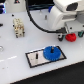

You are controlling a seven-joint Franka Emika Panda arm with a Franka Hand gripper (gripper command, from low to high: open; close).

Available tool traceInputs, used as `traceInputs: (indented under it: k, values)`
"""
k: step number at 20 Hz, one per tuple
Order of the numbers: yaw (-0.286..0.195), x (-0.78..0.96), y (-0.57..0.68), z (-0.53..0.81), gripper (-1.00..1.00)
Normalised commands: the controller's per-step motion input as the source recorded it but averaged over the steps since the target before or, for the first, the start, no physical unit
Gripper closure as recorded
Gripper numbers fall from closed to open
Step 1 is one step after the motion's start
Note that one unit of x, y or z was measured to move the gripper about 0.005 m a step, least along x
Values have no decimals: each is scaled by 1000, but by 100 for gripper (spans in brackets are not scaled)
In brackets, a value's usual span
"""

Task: Insert the blue gear onto the right peg, followed by the red gear

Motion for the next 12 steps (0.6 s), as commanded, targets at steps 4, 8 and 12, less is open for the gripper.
traceInputs:
  k: [4, 8, 12]
  values:
    - [0, -196, 10, -15, 100]
    - [0, -128, 6, 57, 100]
    - [0, 31, -28, 378, 100]
